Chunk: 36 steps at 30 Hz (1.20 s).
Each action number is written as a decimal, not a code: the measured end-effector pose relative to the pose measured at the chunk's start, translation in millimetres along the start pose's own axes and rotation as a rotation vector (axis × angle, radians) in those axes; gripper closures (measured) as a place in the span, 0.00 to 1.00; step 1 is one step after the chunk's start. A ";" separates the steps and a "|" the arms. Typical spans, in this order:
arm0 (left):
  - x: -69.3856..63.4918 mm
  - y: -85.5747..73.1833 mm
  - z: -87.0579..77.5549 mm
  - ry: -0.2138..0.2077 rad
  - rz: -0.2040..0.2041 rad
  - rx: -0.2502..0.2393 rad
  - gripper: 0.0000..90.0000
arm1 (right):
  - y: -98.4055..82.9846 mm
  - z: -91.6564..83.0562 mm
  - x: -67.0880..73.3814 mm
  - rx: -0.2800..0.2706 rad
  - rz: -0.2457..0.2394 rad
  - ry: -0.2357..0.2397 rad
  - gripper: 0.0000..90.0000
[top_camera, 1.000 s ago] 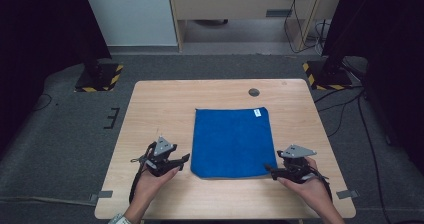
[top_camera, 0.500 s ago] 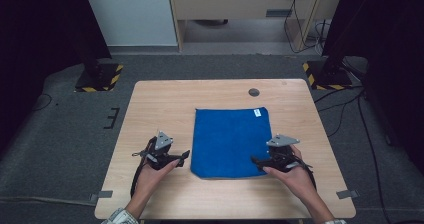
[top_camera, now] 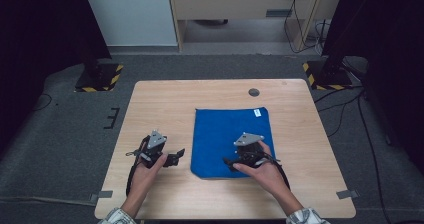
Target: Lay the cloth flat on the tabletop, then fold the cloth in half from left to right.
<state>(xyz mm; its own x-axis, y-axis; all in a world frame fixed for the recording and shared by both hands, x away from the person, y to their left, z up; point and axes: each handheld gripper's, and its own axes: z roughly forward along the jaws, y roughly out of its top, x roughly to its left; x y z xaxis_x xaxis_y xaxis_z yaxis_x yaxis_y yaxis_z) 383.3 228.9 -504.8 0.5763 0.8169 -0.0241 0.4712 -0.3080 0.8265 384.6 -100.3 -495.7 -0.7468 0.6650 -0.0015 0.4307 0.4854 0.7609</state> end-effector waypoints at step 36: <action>8.1 7.1 -1.0 0.056 0.016 0.015 0.10 | 21.0 59.5 96.8 0.068 -0.180 0.161 0.54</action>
<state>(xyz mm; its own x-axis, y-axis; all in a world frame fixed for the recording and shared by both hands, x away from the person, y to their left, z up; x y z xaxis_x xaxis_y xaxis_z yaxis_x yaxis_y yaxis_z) 390.7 233.8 -498.5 0.5456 0.8378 0.0207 0.4728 -0.3281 0.8178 351.6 8.0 -518.5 -0.8832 0.4684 -0.0255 0.3126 0.6284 0.7123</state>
